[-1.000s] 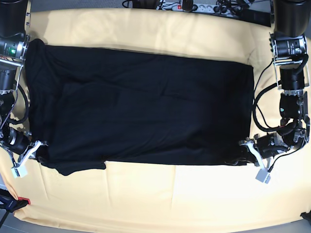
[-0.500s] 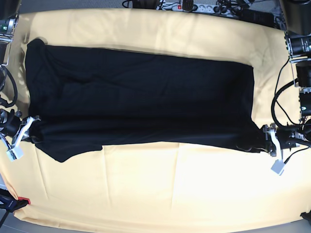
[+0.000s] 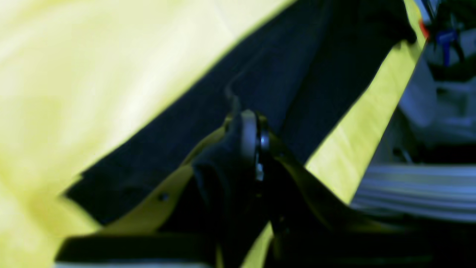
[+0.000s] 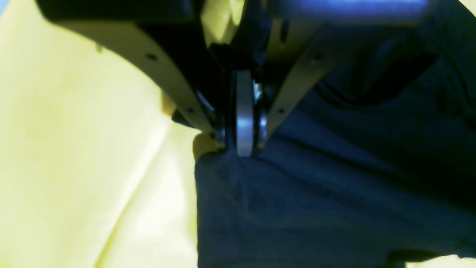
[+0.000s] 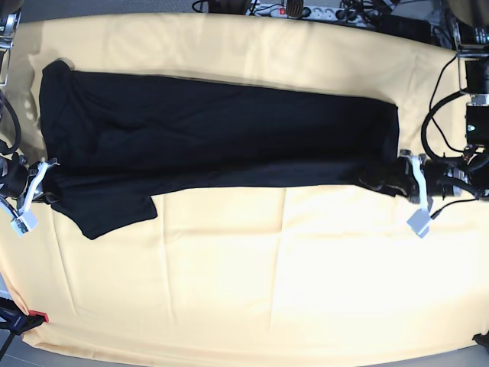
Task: Fold the T-shirt properly
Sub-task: 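Fold the hem over toward the collar edge with both grippers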
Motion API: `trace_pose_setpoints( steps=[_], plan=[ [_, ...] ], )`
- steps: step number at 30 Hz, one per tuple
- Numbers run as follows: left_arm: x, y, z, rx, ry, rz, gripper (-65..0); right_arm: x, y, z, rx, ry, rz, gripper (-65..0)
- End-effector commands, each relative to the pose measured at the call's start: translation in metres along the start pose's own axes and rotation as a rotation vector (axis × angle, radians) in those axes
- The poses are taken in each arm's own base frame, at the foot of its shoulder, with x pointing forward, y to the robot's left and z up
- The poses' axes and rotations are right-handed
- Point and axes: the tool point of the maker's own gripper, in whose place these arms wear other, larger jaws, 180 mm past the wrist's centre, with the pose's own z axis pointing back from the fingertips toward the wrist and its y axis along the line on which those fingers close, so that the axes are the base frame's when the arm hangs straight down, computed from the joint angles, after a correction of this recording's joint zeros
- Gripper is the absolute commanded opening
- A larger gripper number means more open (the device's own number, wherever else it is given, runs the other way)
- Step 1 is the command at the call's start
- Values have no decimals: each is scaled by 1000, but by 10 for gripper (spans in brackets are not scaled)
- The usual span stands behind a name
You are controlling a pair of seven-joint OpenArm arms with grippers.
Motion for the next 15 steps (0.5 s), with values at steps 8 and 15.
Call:
trace_pose_setpoints(
  steps=[8, 15],
  plan=[
    [-10, -15, 2, -33, 12, -106, -650, 1, -6, 9, -16, -7, 12, -610],
    [-11, -14, 3, -31, 14, -108, -276, 30, -14, 15, -27, -68, 23, -181]
  ],
)
